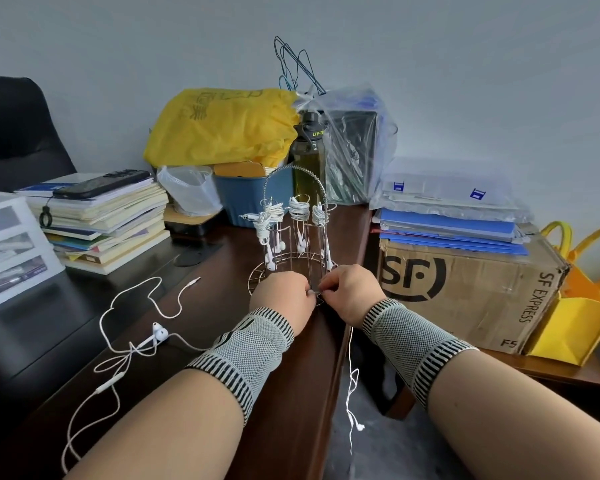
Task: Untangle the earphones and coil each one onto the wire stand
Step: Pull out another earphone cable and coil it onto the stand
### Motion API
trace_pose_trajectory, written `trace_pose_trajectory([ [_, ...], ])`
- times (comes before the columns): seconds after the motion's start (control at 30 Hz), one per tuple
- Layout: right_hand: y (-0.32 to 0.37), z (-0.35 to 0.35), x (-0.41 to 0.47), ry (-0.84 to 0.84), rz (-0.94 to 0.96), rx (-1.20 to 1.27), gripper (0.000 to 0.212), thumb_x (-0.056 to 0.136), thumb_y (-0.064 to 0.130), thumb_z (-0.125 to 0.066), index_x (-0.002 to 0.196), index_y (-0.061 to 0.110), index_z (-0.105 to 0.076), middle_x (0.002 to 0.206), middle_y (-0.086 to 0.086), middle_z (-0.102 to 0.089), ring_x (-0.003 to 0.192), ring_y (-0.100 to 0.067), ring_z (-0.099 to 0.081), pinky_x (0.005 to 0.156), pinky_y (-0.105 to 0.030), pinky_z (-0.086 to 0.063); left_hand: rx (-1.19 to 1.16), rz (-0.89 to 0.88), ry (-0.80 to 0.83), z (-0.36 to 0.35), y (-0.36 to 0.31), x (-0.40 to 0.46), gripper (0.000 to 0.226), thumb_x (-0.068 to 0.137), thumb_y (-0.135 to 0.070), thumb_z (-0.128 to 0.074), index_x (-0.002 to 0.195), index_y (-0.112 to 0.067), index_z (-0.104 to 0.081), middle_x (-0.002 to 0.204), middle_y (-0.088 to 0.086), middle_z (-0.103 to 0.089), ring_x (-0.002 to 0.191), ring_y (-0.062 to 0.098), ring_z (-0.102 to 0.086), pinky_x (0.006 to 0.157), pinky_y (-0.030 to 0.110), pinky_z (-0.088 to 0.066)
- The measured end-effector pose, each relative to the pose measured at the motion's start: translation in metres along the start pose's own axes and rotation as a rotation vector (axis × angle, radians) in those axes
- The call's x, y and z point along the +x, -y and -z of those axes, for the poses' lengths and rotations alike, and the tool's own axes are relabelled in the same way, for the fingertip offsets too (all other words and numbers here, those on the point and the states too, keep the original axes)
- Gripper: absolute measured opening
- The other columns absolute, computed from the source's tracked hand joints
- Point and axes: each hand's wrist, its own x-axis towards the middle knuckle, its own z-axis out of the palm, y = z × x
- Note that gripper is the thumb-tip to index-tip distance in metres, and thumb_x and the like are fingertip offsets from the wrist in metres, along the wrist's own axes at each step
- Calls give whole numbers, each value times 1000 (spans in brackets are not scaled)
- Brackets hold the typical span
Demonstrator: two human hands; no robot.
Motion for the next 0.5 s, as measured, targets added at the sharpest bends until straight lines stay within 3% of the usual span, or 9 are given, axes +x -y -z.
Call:
trace_pose_trajectory([
  [0.1,-1,0,-2,-27,6,31,19,90,19,-60,103,16,-73,106,1,-66,98,-14,-60,88,-24,-47,-96,-11,-56,6,2,-3,25,93,-39,-52,89,-24,-72,79,-4,-69,83,17,-63,69,27,-49],
  [0.2,-5,-1,-3,-60,-23,108,10,86,18,-63,86,20,-72,87,6,-64,83,-10,-58,77,-20,-45,-279,39,-143,17,6,-5,24,90,-36,-57,81,-20,-72,71,-5,-70,75,13,-65,72,28,-54],
  [0.3,-10,4,-2,-66,-86,292,15,83,15,-64,70,23,-64,73,3,-66,74,-15,-62,74,-25,-51,-426,118,-222,30,8,-7,20,87,-33,-59,70,-23,-64,62,-10,-65,65,9,-60,60,20,-46],
  [0.4,-12,15,-6,-10,-103,478,19,86,12,-63,67,15,-63,60,-3,-64,54,-13,-58,62,-25,-52,-407,208,-269,38,14,-8,24,85,-34,-56,66,-20,-57,62,-6,-61,61,10,-54,50,20,-33],
  [0.5,-9,26,-11,26,-92,563,22,88,14,-64,67,7,-66,53,-4,-60,44,-8,-53,49,-15,-44,-289,218,-214,44,22,-11,26,86,-35,-53,70,-16,-58,67,-2,-61,66,17,-56,53,26,-39],
])
